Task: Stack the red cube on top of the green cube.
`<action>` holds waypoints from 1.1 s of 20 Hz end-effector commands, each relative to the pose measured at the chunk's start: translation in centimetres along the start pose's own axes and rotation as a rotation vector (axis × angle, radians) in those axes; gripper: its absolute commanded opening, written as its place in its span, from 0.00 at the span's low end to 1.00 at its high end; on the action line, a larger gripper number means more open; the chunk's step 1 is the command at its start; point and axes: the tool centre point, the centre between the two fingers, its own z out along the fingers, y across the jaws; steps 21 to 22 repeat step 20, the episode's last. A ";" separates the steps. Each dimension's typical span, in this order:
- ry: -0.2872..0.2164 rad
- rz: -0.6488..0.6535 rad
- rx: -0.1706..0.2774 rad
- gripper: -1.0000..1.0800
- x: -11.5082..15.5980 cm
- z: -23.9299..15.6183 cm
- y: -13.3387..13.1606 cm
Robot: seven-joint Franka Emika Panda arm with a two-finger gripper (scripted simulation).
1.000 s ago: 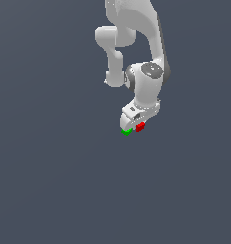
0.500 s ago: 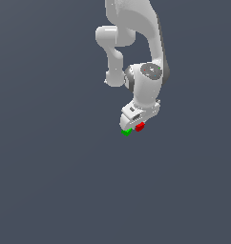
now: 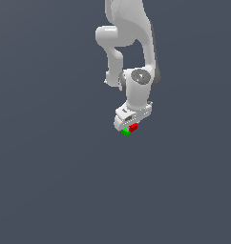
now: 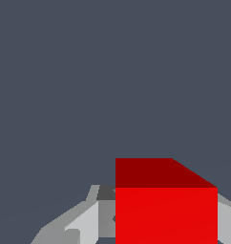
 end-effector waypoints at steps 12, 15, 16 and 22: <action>0.000 0.000 0.000 0.96 -2.6 2.8 1.1; 0.000 0.000 0.000 0.96 -2.6 2.8 1.1; 0.000 0.000 0.000 0.96 -2.6 2.8 1.1; 0.000 0.000 0.000 0.96 -2.6 2.8 1.1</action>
